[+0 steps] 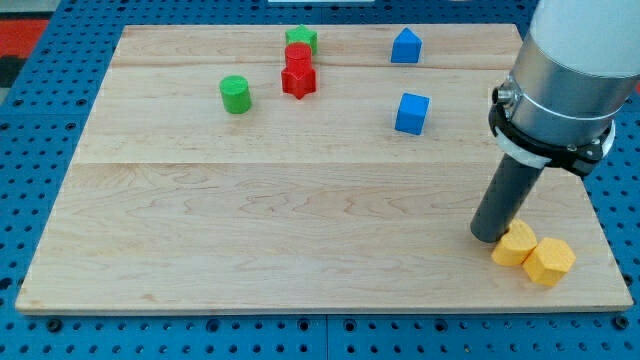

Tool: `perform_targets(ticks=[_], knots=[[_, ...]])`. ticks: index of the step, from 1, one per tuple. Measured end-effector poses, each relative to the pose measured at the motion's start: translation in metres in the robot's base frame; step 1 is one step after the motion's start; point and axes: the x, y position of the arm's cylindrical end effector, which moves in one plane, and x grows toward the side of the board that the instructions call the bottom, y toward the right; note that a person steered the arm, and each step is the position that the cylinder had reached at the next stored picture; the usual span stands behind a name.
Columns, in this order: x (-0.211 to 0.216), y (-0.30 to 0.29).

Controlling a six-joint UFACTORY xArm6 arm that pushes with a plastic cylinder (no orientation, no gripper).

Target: Slide blue cube to the left side of the board

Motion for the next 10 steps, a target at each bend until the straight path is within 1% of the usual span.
perform_targets(ticks=[1,3,4,5,7,9,10], knots=[[-0.04,0.0],[-0.136,0.0],[-0.158,-0.007],[-0.164,-0.023],[-0.165,-0.074],[-0.194,-0.125],[-0.186,-0.151]])
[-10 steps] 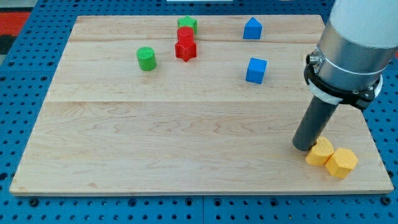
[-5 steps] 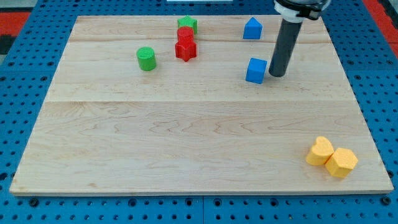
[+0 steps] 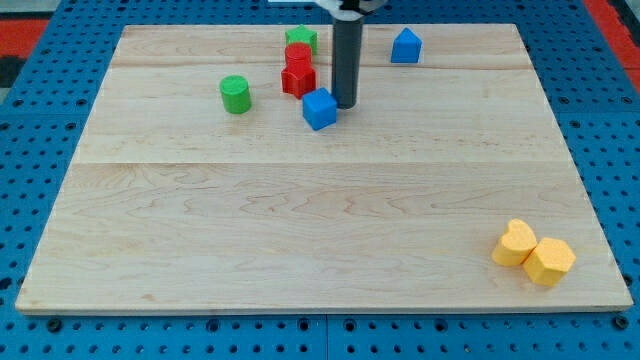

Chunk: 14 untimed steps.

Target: Slide blue cube to the left side of the board

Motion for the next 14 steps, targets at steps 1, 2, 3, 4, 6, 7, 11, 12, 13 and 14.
perform_targets(ticks=[1,2,3,4,6,7,11,12,13,14], knots=[[0.019,-0.029],[0.033,-0.053],[0.033,-0.095],[0.035,-0.133],[0.088,-0.156],[0.098,-0.185],[0.065,-0.189],[0.051,-0.193],[0.045,-0.214],[0.045,-0.225]])
